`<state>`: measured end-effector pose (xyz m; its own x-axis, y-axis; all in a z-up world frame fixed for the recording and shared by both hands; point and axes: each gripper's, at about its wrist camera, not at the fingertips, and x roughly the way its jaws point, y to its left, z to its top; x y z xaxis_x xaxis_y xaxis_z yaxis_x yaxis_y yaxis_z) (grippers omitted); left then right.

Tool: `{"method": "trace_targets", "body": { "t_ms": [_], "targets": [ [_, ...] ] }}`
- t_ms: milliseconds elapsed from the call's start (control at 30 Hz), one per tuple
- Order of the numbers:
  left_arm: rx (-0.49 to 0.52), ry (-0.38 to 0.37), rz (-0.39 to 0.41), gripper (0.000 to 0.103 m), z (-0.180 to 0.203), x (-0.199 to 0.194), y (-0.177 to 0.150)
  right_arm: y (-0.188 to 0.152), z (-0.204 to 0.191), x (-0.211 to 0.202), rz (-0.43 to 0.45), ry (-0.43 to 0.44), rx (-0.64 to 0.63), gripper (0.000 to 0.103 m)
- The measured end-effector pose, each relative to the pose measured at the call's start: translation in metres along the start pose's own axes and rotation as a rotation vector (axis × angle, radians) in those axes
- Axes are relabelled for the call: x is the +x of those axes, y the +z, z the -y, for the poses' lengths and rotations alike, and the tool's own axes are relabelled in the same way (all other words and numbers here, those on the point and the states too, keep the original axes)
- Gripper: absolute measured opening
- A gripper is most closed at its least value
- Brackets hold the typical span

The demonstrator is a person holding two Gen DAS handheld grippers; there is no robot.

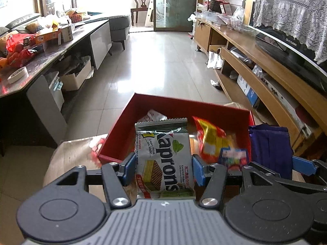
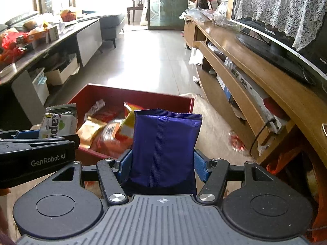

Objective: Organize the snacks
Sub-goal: 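Carry the Kaprons pack and navy pouch to the red box and lower them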

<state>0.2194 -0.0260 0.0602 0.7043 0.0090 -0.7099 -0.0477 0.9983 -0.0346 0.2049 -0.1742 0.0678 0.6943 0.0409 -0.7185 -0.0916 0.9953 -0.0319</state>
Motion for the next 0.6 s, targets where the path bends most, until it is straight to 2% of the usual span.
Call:
{"method": "trace_targets", "body": {
  "t_ms": [267,600],
  "targets": [
    [-0.008,0.018,-0.026,0.055,-0.003,0.037,0.023,0.022,-0.001,0.034,-0.014,0.009,0.014,0.07],
    [0.002,0.055,-0.093,0.055,-0.004,0.08,0.024,0.024,-0.007,0.077,-0.076,0.015,0.015,0.07]
  ]
}}
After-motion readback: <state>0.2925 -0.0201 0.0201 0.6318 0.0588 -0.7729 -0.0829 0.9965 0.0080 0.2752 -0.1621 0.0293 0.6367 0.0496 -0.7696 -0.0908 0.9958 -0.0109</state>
